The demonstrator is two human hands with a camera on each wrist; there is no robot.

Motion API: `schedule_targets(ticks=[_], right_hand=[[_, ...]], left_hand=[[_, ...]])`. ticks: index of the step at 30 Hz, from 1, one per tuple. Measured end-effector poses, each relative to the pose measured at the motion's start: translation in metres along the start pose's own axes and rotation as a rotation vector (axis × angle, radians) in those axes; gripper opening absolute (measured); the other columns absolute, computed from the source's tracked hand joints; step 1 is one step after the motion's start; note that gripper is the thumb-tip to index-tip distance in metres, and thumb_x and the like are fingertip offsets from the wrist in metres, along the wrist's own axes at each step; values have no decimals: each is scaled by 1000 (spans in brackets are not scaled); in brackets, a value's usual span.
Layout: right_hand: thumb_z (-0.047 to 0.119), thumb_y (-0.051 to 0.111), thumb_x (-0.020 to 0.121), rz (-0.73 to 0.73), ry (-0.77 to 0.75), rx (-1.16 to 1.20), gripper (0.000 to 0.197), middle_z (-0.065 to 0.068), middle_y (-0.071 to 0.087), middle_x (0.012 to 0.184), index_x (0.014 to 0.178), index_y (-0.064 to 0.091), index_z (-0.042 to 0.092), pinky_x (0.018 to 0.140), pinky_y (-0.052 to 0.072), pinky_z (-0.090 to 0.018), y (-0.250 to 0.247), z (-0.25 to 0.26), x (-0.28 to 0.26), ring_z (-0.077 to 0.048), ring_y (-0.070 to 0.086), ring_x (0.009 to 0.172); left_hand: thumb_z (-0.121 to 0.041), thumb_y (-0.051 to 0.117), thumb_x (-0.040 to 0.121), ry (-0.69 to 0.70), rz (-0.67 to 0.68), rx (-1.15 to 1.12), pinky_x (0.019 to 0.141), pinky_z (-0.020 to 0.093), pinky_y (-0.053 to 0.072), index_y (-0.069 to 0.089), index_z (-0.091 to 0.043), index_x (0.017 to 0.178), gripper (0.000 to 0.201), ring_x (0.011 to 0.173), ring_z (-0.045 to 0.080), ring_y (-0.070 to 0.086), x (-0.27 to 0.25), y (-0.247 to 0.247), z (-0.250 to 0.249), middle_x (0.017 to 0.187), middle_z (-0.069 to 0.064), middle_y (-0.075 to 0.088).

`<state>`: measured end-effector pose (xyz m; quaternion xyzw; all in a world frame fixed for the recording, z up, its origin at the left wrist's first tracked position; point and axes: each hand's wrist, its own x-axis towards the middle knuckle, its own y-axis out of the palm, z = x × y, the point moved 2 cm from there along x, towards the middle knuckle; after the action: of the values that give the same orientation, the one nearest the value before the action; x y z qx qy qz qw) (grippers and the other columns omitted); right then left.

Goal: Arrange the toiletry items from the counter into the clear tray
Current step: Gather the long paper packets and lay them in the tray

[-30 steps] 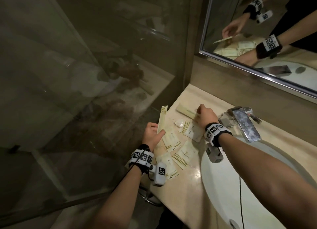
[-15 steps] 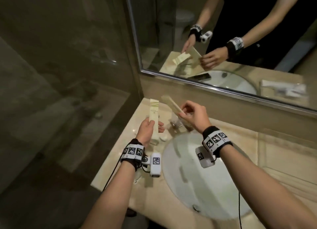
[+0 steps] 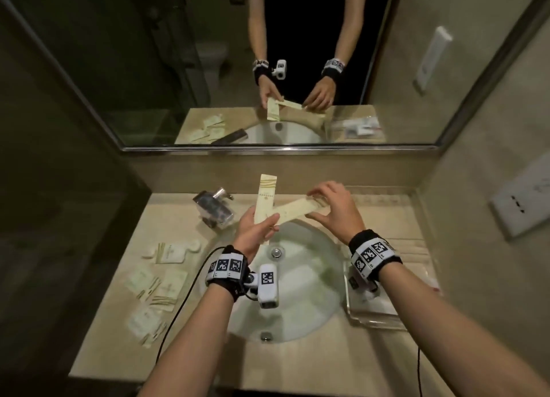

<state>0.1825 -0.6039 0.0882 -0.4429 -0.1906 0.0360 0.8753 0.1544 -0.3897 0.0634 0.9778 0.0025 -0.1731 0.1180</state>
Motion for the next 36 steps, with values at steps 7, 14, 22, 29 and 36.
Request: schedule_targets(ticks=[7,14,22,29,36], right_hand=[[24,91,62,-63,671,568,86,0,58,124,135,45,17,92,52,-33,-38,-82,-65,-17,62,104],[12,64,93,-179,962,1034,33,-13,68,95,119,59,-8,57,56,-13,-35,-125,-112,-9,67,63],[16,63,93,-340,1269,756,50,-12,72,93,138,46,1,75,51,-38,-34,-170,-159,-22,69,89],[13,65,90,-196,1370,524,50,-18,66,122,135,50,1,66,58,-39,-15,-201,-167,-27,71,92],[22,68,89,87,1307,177,42,-24,62,125,119,60,-7,79,47,-32,-12,-201,-155,-38,62,111]], left_hand=[[-1,65,85,-28,10,63,48,16,47,52,-4,121,38,63,13,59,-9,67,33,96,10,67],[-6,65,86,-126,52,167,41,15,40,55,-6,118,33,53,7,56,-15,111,71,86,7,66],[-20,53,94,-222,-70,267,41,20,29,59,-11,97,11,45,8,49,-21,128,113,89,4,71],[-23,46,98,-273,-76,275,43,21,27,54,-10,95,15,46,12,43,-27,122,139,94,9,71],[-22,46,98,-257,-70,276,47,25,30,53,-3,110,23,54,15,47,-27,111,143,97,10,73]])
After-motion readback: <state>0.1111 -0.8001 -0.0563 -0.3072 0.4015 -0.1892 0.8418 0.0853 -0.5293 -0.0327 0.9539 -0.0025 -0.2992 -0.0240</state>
